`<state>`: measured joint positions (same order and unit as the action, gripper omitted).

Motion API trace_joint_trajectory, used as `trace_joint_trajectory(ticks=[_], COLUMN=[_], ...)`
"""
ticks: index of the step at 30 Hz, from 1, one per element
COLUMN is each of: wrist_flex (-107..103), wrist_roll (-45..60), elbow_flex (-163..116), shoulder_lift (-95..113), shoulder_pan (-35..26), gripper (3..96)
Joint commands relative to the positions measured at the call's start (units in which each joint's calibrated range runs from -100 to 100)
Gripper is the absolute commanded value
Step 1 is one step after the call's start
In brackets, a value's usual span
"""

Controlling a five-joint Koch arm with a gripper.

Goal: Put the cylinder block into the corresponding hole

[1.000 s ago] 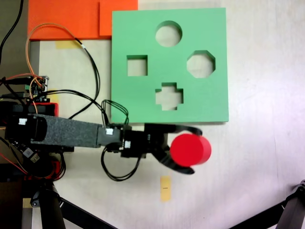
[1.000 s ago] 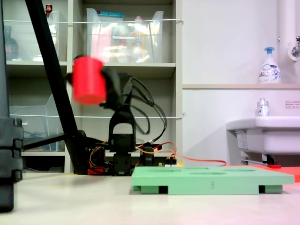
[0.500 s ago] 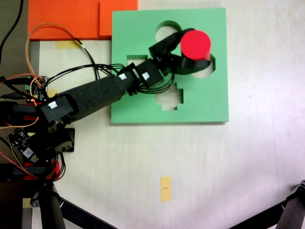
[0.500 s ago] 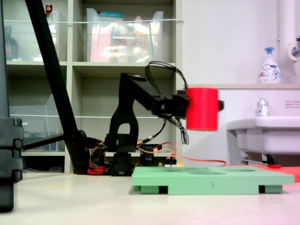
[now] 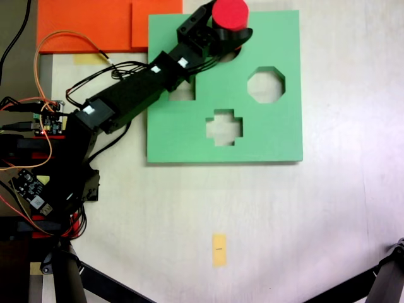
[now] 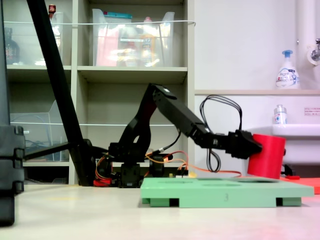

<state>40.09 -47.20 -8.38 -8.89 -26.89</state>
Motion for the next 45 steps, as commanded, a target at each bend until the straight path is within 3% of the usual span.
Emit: trace_joint_trajectory(ticks=[1,23,37,38,40,43,45], wrist_flex=[3.58,8.59,12.54,12.92,13.6,13.6,13.6], wrist_roll=[0.59,0.59,0.44,0.34,-0.34,-1.07,-1.07], elbow_flex=[2.1,-16.55,-14.75,-14.75,-15.35,-17.74,-21.03], shoulder_lift=[2.05,11.96,-2.0,-2.28,-2.56,-1.72,0.65], shoulder_pan=[-0.63,0.73,1.17,1.22,1.22,1.03,0.98], gripper=[25.4,25.3,26.4,31.9,53.4,57.7,68.7])
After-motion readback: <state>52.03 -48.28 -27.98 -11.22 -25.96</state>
